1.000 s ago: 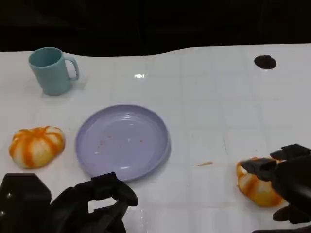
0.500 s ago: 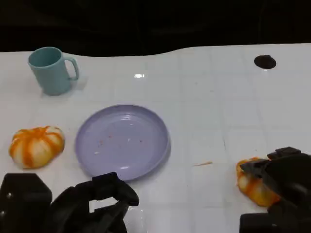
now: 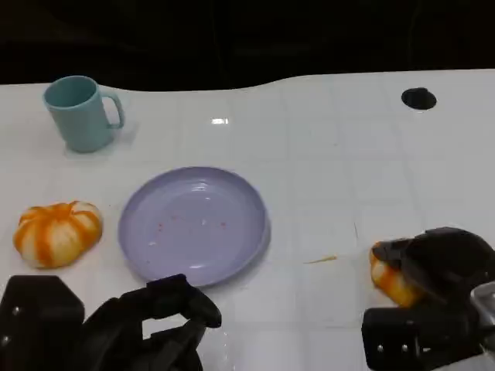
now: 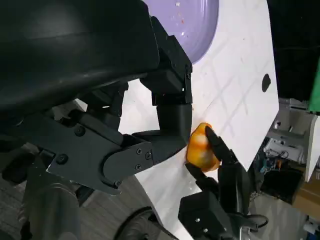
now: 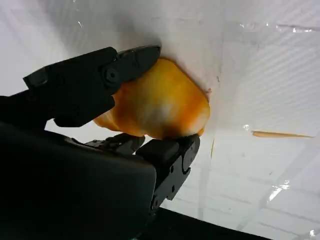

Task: Grasp the bread from the table and place it into the plate.

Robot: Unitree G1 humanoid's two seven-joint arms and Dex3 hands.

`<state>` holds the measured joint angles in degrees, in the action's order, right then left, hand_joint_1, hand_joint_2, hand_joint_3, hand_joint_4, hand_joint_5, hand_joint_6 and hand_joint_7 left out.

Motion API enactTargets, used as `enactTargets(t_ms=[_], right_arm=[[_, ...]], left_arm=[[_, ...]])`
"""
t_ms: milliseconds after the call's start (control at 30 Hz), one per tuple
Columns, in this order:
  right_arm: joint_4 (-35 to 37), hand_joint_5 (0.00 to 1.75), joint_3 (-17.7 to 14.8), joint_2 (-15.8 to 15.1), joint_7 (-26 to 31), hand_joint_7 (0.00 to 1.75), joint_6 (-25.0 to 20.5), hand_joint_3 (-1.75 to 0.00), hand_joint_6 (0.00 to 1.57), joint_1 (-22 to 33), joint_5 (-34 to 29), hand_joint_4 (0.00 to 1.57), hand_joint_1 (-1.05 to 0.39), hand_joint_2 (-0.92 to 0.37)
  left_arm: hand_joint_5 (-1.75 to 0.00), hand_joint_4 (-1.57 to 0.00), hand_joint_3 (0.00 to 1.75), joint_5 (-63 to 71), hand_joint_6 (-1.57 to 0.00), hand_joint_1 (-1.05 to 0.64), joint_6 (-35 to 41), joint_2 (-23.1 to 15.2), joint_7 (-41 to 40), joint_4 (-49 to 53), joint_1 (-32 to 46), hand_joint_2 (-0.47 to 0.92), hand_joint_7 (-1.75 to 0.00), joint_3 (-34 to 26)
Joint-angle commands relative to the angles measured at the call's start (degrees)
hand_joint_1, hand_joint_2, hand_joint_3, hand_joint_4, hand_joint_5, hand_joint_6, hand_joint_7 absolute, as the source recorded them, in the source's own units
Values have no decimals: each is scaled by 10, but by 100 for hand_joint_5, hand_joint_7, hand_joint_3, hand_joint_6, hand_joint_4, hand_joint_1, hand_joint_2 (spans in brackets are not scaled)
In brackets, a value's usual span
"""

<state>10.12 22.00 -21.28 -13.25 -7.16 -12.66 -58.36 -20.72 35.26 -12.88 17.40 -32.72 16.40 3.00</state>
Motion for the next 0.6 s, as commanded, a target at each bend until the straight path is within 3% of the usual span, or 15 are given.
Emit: enactTargets(t_ms=[33, 67, 100, 133, 167, 200, 233, 267, 333, 400, 433, 500, 533, 600], right_arm=[[52, 15, 6, -2, 48, 8, -6, -3, 75, -15, 8, 66, -33, -92], [63, 21, 3, -2, 82, 12, 7, -4, 90, -16, 15, 82, -31, -92], [73, 46, -1, -1, 113, 16, 21, -3, 104, -17, 25, 90, -27, -92], [83, 83, -3, -2, 140, 24, 36, -2, 112, -19, 35, 87, -25, -92], [90, 137, -2, -4, 156, 70, 45, -6, 104, -21, 40, 88, -21, -92], [95, 155, 0, -7, 164, 93, 49, -9, 96, -24, 42, 89, -20, -92], [98, 165, 4, -11, 173, 105, 54, -11, 91, -26, 41, 90, -20, -92], [100, 170, 6, -15, 183, 104, 61, -12, 90, -28, 41, 89, -20, -92], [103, 174, 8, -20, 200, 77, 72, -13, 95, -30, 41, 85, -21, -92], [104, 174, 10, -22, 203, 75, 73, -15, 98, -34, 41, 83, -22, -92], [105, 175, 10, -22, 206, 89, 73, -17, 93, -36, 41, 82, -22, -91], [105, 175, 10, -23, 211, 138, 74, -23, 75, -38, 43, 83, -21, -88], [105, 175, 9, -23, 213, 154, 76, -26, 68, -39, 45, 83, -20, -86], [104, 175, 8, -24, 216, 170, 80, -30, 61, -40, 49, 83, -19, -84]], left_arm=[[-175, -70, 83, -1, -63, -34, 7, -3, -8, -12, -2, 77, -144, -1], [-175, -70, 84, -1, -63, -34, 10, -2, -10, -14, -3, 77, -144, -1], [-175, -70, 84, -2, -63, -34, 13, -2, -11, -15, -3, 77, -144, -2], [-175, -69, 84, 0, -63, -34, 13, -3, -12, -16, -3, 76, -144, -1], [-175, -69, 84, 2, -63, -33, 12, -4, -12, -17, -3, 77, -144, 0], [-175, -69, 84, 3, -62, -33, 11, -5, -11, -18, -3, 77, -144, 1], [-175, -69, 84, 4, -62, -33, 11, -5, -11, -18, -3, 77, -145, 1], [-175, -69, 84, 4, -62, -33, 10, -5, -11, -19, -2, 77, -145, 2], [-175, -69, 85, 4, -62, -33, 9, -5, -10, -18, -2, 77, -145, 1], [-175, -69, 85, 3, -61, -33, 10, -4, -11, -20, -2, 77, -146, 1], [-175, -69, 85, 2, -61, -33, 10, -4, -11, -20, -2, 77, -146, 1], [-175, -68, 85, 1, -60, -32, 13, -3, -12, -21, -3, 77, -146, 1], [-175, -68, 85, 1, -60, -32, 14, -3, -13, -22, -3, 77, -147, 2], [-175, -68, 86, 1, -60, -31, 16, -2, -14, -22, -3, 77, -147, 2]])
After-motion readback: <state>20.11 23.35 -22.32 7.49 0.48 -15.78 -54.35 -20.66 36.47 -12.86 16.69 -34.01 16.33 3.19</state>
